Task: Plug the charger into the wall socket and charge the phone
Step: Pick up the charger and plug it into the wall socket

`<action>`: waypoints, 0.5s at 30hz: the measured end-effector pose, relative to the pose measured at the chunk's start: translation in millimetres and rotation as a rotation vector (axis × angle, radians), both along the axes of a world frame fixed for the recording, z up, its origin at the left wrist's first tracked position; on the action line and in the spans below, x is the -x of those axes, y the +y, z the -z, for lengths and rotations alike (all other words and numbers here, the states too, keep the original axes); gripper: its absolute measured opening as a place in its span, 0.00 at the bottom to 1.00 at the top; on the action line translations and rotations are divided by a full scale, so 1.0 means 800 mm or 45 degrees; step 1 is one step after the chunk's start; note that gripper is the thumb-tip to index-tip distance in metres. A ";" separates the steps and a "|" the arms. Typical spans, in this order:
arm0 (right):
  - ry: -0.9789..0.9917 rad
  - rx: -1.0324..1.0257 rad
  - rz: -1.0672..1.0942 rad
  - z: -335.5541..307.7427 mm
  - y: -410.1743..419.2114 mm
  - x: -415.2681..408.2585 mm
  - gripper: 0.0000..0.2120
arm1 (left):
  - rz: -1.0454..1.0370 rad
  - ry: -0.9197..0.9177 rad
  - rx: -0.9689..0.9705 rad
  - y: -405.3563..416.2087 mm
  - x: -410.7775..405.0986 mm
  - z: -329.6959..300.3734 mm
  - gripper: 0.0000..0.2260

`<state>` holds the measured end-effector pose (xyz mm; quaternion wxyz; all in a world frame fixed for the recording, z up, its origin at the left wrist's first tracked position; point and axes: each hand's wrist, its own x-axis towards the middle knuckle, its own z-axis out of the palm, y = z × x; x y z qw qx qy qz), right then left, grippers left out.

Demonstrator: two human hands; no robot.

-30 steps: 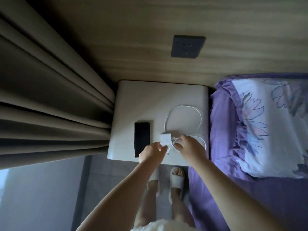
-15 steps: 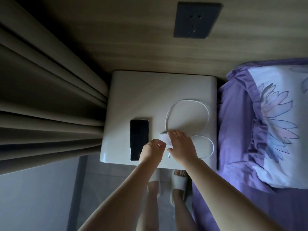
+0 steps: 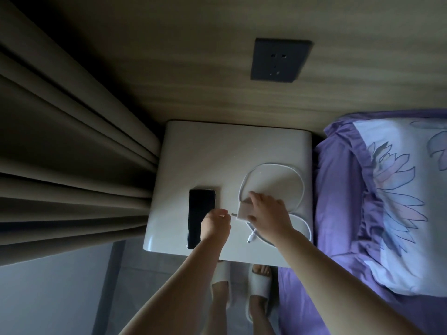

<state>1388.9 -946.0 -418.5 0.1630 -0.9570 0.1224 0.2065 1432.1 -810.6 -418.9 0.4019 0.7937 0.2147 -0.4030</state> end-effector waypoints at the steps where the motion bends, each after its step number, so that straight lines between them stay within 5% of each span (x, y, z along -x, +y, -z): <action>1: 0.038 -0.007 0.002 0.004 0.003 0.001 0.21 | 0.012 0.006 -0.022 -0.003 0.000 0.001 0.13; 5: 0.098 0.019 0.041 0.032 0.015 0.014 0.28 | 0.068 0.041 -0.044 -0.011 0.003 0.010 0.16; 10: -0.040 -0.007 0.090 0.045 0.009 0.021 0.21 | -0.018 0.079 0.011 -0.014 0.006 0.021 0.17; 15: -0.170 -0.458 0.485 0.024 -0.015 0.009 0.24 | -0.130 0.081 0.096 -0.022 -0.007 0.005 0.16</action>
